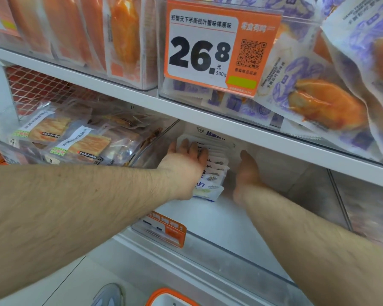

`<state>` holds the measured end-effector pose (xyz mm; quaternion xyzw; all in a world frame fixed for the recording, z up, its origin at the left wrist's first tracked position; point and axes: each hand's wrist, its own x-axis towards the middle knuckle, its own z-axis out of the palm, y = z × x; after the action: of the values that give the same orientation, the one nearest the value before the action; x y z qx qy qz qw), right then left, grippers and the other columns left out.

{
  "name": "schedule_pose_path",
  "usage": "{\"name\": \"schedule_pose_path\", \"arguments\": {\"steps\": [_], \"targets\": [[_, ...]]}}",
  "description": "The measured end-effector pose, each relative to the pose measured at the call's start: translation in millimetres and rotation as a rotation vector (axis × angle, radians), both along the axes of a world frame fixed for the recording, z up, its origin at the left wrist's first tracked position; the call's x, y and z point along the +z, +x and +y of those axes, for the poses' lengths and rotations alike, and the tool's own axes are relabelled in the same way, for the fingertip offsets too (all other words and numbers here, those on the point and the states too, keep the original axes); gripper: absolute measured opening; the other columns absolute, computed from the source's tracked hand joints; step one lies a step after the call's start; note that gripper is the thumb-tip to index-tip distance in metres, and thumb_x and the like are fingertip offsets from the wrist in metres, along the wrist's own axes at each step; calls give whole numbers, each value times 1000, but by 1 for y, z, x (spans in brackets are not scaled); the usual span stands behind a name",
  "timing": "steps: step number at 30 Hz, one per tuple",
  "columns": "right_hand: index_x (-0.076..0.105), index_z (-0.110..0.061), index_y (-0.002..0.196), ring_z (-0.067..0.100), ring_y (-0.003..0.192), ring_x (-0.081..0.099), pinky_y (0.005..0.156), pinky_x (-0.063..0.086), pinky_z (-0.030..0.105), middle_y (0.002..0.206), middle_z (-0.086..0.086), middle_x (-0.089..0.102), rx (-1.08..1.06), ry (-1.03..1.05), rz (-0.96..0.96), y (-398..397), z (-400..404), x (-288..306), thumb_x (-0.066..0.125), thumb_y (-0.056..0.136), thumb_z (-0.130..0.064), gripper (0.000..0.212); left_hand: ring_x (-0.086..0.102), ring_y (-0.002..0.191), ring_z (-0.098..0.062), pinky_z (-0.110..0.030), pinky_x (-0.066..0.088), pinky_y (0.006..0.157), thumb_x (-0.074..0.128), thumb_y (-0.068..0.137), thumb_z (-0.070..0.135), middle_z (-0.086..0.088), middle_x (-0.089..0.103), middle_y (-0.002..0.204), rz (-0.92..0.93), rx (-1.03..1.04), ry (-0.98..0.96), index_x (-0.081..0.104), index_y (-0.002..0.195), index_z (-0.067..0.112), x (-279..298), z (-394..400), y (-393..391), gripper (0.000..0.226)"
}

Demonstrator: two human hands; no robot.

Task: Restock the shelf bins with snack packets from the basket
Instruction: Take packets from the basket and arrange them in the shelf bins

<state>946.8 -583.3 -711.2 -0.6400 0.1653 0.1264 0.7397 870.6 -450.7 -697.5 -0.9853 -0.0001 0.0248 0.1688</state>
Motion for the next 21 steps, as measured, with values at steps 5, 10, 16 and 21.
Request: {"name": "schedule_pose_path", "arguments": {"steps": [5,10,16,21], "targets": [[66,-8,111,25,87,65,89,51,32,103,12,67,230,363,27,-12,15,6,52,90,-47,46,-5,151,-34,-58,2,120,61,83,57,-17,-3,163,39,-67,-139,-5,155,8,5,8,2,110],[67,-15,97,13,71,70,55,51,10,86,6,73,257,147,-112,-11,7,9,38,104,-42,40,-7,151,-30,-47,0,123,61,82,58,-14,-9,164,92,-56,-190,-11,155,12,8,11,6,113],[69,-23,98,11,72,71,58,49,25,94,2,76,377,-120,-156,-9,18,18,44,99,-52,39,-6,151,-30,-49,3,123,64,79,61,-13,-8,164,117,-33,-231,-9,156,16,10,7,4,115],[61,-8,120,32,114,58,89,42,33,120,12,64,174,-952,-657,-7,7,28,48,99,-41,42,-5,151,-31,-50,3,123,63,79,61,-14,-7,164,105,-28,-238,-7,156,15,11,5,1,113]]}}
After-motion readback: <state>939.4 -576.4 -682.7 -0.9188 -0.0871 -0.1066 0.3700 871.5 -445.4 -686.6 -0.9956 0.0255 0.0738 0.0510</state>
